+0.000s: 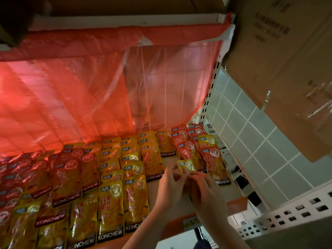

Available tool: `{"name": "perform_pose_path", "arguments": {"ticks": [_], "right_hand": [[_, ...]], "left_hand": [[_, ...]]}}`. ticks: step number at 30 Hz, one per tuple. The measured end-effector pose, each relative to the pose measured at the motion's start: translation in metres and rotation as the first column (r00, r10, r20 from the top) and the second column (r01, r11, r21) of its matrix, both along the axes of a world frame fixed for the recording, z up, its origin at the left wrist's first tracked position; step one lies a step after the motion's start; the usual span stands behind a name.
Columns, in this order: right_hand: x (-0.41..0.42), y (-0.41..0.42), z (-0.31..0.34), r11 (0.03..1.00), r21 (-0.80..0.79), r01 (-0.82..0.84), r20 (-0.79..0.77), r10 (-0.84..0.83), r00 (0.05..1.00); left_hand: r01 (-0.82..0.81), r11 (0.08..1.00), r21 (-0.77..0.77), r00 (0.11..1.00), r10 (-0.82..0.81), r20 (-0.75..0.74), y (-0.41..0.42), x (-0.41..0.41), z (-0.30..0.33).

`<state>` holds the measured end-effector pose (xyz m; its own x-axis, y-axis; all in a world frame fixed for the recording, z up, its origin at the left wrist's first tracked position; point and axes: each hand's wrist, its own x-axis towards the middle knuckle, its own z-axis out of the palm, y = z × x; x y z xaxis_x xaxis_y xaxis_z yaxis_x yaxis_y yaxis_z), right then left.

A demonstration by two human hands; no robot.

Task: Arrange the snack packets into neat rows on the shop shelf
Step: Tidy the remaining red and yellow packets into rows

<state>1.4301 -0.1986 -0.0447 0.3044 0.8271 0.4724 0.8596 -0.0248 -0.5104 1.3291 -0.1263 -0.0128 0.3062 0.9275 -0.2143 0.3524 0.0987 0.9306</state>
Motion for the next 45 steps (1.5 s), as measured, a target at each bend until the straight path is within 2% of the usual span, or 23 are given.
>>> {"name": "perform_pose_path", "arguments": {"ticks": [6, 10, 13, 16, 20, 25, 31, 37, 45], "right_hand": [[0.003, -0.004, 0.0, 0.982, 0.057, -0.18, -0.056, 0.183, 0.982], [0.005, -0.005, 0.005, 0.945, 0.032, -0.325, -0.002, 0.325, 0.946], [-0.003, 0.002, 0.007, 0.922, -0.019, -0.386, 0.007, 0.386, 0.922], [-0.016, 0.016, 0.008, 0.92, 0.004, -0.391, -0.025, 0.391, 0.92], [-0.023, 0.037, 0.011, 0.923, 0.09, -0.373, -0.043, 0.378, 0.925], [-0.033, 0.054, 0.004, 0.952, 0.072, -0.297, 0.105, 0.289, 0.952], [-0.045, 0.052, -0.002, 0.959, 0.044, -0.281, 0.211, 0.266, 0.941], [-0.046, 0.049, -0.012, 0.935, 0.017, -0.354, 0.109, 0.35, 0.93], [-0.046, 0.048, -0.009, 0.917, -0.056, -0.394, 0.119, 0.398, 0.91]], "left_hand": [[0.045, 0.998, -0.034, 0.999, -0.046, -0.029, 0.006, -0.006, 0.007], [-0.022, 0.998, -0.054, 0.999, 0.024, 0.035, 0.009, -0.018, 0.019], [-0.107, 0.994, 0.014, 0.993, 0.107, 0.041, 0.016, -0.033, 0.027], [-0.154, 0.988, 0.025, 0.986, 0.152, 0.062, 0.023, -0.043, 0.034], [-0.127, 0.992, 0.019, 0.987, 0.125, 0.105, 0.026, -0.054, 0.046], [-0.076, 0.986, 0.145, 0.993, 0.088, -0.076, 0.028, -0.075, 0.036], [-0.101, 0.978, 0.183, 0.988, 0.121, -0.099, 0.027, -0.096, 0.031], [-0.097, 0.979, 0.18, 0.991, 0.112, -0.072, 0.026, -0.107, 0.028], [-0.035, 0.971, 0.238, 0.992, 0.062, -0.108, 0.025, -0.106, 0.026]]}}
